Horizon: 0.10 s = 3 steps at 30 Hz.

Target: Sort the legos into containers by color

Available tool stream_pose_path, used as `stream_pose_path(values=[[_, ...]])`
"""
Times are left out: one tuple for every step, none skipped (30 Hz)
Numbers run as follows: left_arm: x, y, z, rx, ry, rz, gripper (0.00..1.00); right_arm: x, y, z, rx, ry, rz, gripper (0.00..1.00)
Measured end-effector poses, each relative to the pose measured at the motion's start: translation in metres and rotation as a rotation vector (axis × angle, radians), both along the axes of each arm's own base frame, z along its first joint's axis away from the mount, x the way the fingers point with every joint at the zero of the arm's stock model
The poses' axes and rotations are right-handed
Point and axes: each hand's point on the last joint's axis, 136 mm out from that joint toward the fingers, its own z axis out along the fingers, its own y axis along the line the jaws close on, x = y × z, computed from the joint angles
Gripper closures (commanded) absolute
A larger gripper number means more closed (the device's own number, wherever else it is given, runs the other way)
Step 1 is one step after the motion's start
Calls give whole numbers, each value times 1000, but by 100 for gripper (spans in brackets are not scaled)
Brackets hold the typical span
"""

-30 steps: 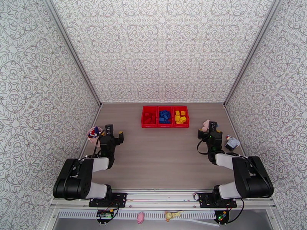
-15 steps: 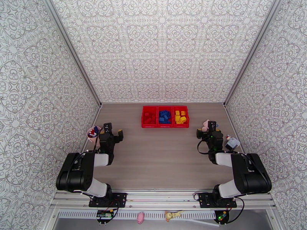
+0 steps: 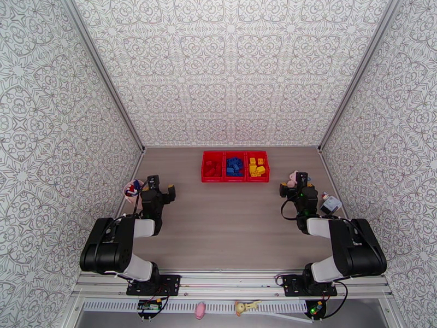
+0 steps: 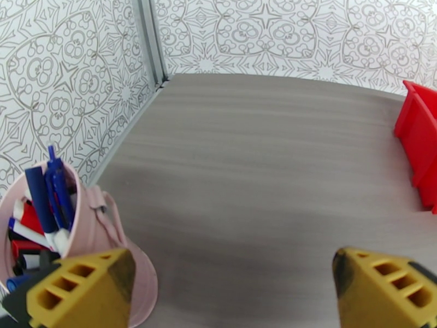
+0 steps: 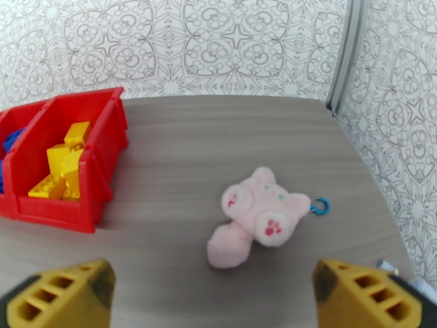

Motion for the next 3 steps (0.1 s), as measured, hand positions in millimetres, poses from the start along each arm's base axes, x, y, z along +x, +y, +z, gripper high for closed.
stream_pose_path(values=[[0,0,0,0,0,0,0,0,0,0,0,0,0,1],[0,0,0,0,0,0,0,0,0,0,0,0,0,0],[0,0,0,0,0,0,1,0,0,0,0,0,0,0]])
